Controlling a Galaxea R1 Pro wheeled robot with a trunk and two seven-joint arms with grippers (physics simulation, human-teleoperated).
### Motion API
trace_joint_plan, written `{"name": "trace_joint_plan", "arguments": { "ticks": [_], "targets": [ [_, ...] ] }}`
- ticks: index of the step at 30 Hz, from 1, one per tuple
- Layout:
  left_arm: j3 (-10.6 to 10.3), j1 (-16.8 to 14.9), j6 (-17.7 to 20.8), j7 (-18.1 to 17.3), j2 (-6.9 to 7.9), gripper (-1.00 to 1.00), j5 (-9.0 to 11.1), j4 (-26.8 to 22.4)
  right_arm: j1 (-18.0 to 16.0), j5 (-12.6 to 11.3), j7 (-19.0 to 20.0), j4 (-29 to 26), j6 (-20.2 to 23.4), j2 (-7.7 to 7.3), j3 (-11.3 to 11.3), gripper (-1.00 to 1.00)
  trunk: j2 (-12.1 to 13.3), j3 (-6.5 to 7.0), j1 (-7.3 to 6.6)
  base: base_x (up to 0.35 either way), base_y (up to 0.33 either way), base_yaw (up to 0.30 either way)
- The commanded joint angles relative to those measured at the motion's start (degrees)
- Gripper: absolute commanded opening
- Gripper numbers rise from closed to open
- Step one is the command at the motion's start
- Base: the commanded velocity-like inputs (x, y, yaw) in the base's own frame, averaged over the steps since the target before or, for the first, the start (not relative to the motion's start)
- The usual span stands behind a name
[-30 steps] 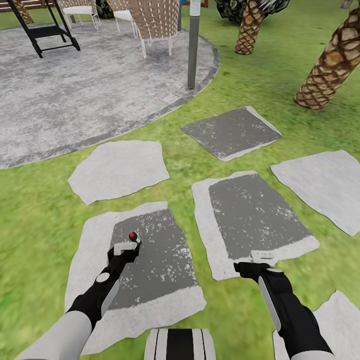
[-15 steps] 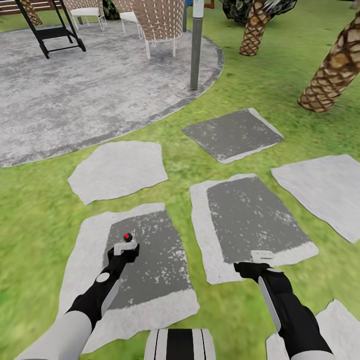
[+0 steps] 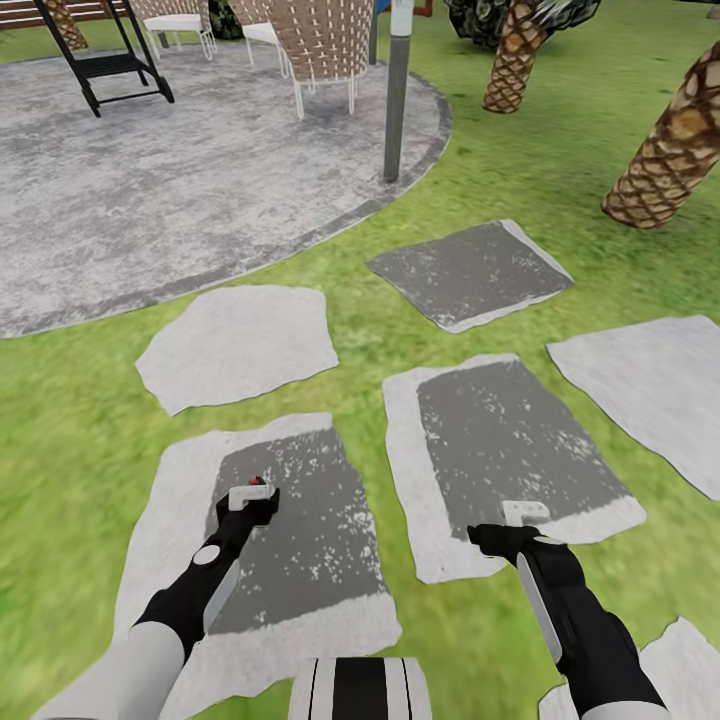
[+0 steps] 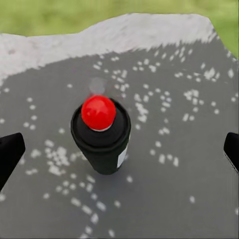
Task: In the garden, pick up the pesticide atomizer on the floor and spray pesticide onto both trees until each tree trunk is fully covered.
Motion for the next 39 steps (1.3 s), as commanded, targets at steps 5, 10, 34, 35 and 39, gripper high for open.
{"name": "trace_joint_plan", "arguments": {
  "ticks": [5, 10, 34, 35, 39],
  "targets": [
    [0.01, 0.0, 0.0, 0.0, -0.01, 1.0, 0.0, 0.0, -0.01, 0.01, 0.0, 0.0, 0.0, -0.01, 0.0, 1.0, 0.0, 0.0, 0.0, 0.184, 0.0, 0.0],
    [0.05, 0.0, -0.01, 0.0, -0.02, 1.0, 0.0, -0.05, 0.01, 0.0, 0.0, 0.0, 0.02, -0.01, 0.0, 1.0, 0.0, 0.0, 0.0, 0.028, 0.0, 0.003],
    [0.16, 0.0, -0.02, 0.0, -0.01, 1.0, 0.09, -0.01, 0.01, 0.0, 0.0, 0.0, 0.03, -0.02, 0.0, 1.0, -0.11, -2.51, 0.21, 0.001, 0.0, 0.026],
    [0.17, 0.0, -0.03, 0.0, 0.01, 1.0, 0.09, -0.02, 0.01, 0.0, 0.0, 0.0, 0.04, -0.03, 0.0, 1.0, -0.11, -2.53, 0.21, 0.0, 0.0, 0.0],
    [0.21, 0.0, -0.03, 0.0, 0.06, 1.0, 0.09, -0.04, 0.0, 0.0, 0.0, 0.0, 0.03, -0.04, 0.0, 1.0, -0.11, -2.56, 0.21, 0.0, 0.0, 0.0]
  ]
}}
